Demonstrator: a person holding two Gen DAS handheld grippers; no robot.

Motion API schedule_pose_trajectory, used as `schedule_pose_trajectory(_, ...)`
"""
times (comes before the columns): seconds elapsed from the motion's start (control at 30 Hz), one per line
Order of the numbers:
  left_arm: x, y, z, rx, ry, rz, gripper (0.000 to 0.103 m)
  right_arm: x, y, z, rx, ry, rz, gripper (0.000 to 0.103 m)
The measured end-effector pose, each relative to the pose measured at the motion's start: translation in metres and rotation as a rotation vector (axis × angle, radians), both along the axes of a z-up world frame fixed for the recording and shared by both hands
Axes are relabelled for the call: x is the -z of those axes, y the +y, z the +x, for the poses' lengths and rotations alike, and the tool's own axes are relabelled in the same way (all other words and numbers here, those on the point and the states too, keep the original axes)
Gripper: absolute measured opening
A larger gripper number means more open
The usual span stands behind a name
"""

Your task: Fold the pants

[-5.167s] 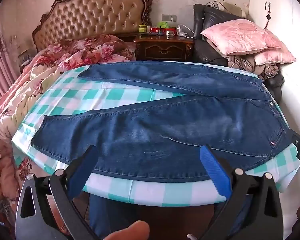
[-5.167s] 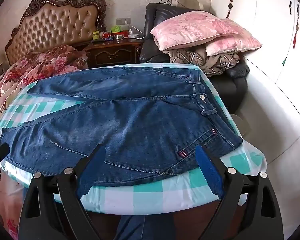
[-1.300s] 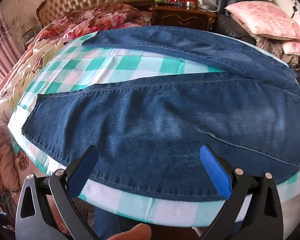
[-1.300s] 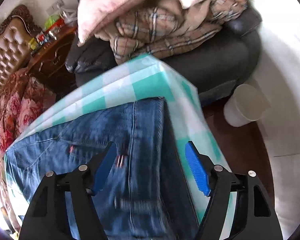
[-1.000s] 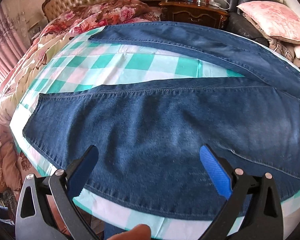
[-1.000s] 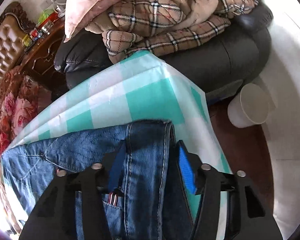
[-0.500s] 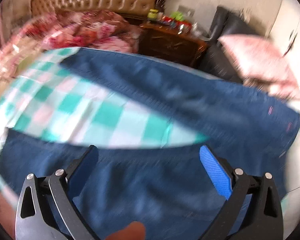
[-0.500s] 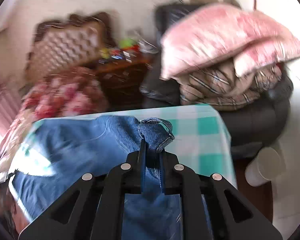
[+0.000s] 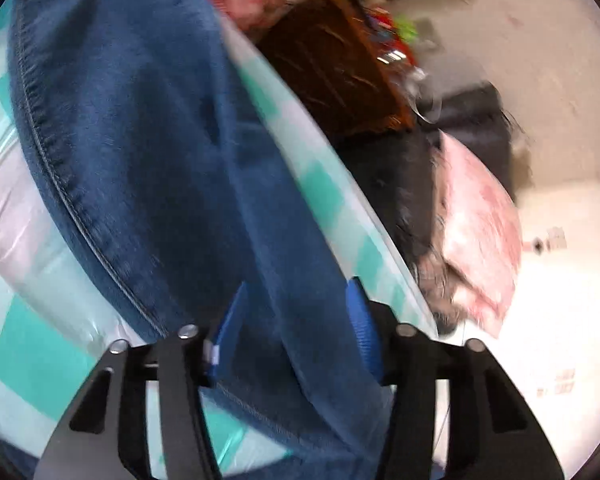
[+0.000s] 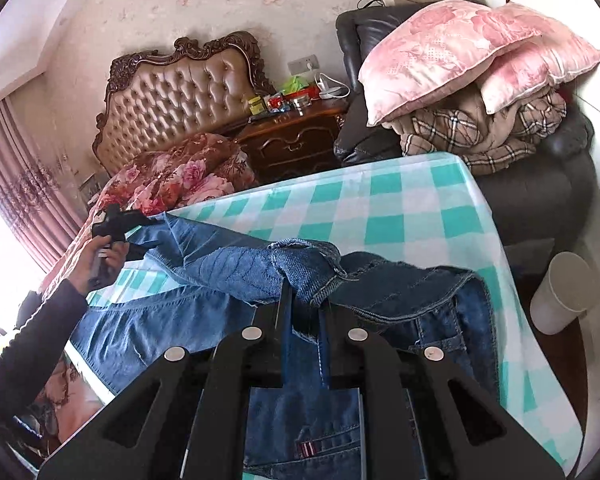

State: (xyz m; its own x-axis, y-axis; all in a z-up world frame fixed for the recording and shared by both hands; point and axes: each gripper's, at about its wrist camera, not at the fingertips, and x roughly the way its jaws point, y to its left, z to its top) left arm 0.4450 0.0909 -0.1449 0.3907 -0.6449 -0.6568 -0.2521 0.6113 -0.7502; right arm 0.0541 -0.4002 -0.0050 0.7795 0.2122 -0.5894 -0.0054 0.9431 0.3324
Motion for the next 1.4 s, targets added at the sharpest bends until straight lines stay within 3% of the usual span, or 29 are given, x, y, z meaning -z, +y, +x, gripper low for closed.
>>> schedule_pose_trajectory(0.17, 0.018, 0.009, 0.026, -0.057, 0.047, -0.044, 0.040, -0.003, -0.008, 0.000, -0.005, -0.005, 0.007, 0.013)
schedule_pose_trajectory(0.23, 0.024, 0.011, 0.031, -0.080, 0.077, -0.016, 0.035, -0.004, -0.009, 0.002, -0.006, -0.004, 0.005, 0.013)
schedule_pose_trajectory(0.3, 0.032, 0.018, 0.036, -0.111, 0.097, -0.068, 0.031, -0.003, -0.013, 0.005, -0.003, 0.001, 0.009, 0.013)
schedule_pose_trajectory(0.37, 0.038, 0.019, 0.039, -0.125, 0.101, -0.104, 0.020, -0.004, -0.016, 0.006, -0.002, 0.000, 0.019, 0.012)
schedule_pose_trajectory(0.4, 0.041, 0.023, 0.042, -0.133, 0.100, -0.112, 0.002, -0.004, -0.017, 0.006, -0.001, 0.002, 0.015, 0.012)
schedule_pose_trajectory(0.5, 0.027, 0.035, 0.034, -0.136, 0.058, -0.149, 0.001, -0.006, -0.024, 0.008, -0.001, 0.011, 0.026, 0.012)
schedule_pose_trajectory(0.57, -0.007, 0.044, 0.006, -0.141, -0.012, -0.132, 0.001, -0.006, -0.033, 0.007, 0.015, 0.026, 0.028, 0.012)
schedule_pose_trajectory(0.67, -0.077, 0.064, -0.092, -0.128, -0.148, -0.018, 0.001, -0.001, -0.052, -0.002, 0.062, 0.072, 0.067, 0.013)
schedule_pose_trajectory(0.73, -0.090, 0.078, -0.158, -0.127, -0.193, 0.008, 0.001, 0.008, -0.069, -0.012, 0.114, 0.115, 0.114, 0.016)
schedule_pose_trajectory(0.77, -0.087, 0.086, -0.205, -0.127, -0.204, 0.024, 0.001, 0.019, -0.079, -0.020, 0.158, 0.154, 0.150, 0.018)
schedule_pose_trajectory(0.83, -0.067, 0.092, -0.265, -0.135, -0.182, 0.035, 0.001, 0.042, -0.092, -0.035, 0.239, 0.229, 0.175, 0.038)
schedule_pose_trajectory(0.87, -0.053, 0.091, -0.288, -0.125, -0.166, 0.051, 0.001, 0.051, -0.094, -0.040, 0.265, 0.255, 0.181, 0.041)
schedule_pose_trajectory(0.93, -0.014, 0.090, -0.325, -0.129, -0.099, 0.070, 0.001, 0.080, -0.103, -0.060, 0.339, 0.309, 0.251, 0.059)
schedule_pose_trajectory(1.0, 0.014, 0.089, -0.342, -0.132, -0.069, 0.071, 0.001, 0.096, -0.108, -0.081, 0.406, 0.317, 0.320, 0.060)
schedule_pose_trajectory(1.07, 0.022, 0.089, -0.349, -0.139, -0.075, 0.047, 0.001, 0.104, -0.111, -0.099, 0.465, 0.310, 0.373, 0.061)
schedule_pose_trajectory(1.2, 0.017, 0.088, -0.345, -0.128, -0.109, 0.058, 0.001, 0.112, -0.094, -0.117, 0.474, 0.290, 0.454, 0.061)
schedule_pose_trajectory(1.4, 0.015, 0.087, -0.339, -0.140, -0.115, 0.031, 0.001, 0.132, -0.077, -0.106, 0.501, 0.357, 0.535, 0.061)
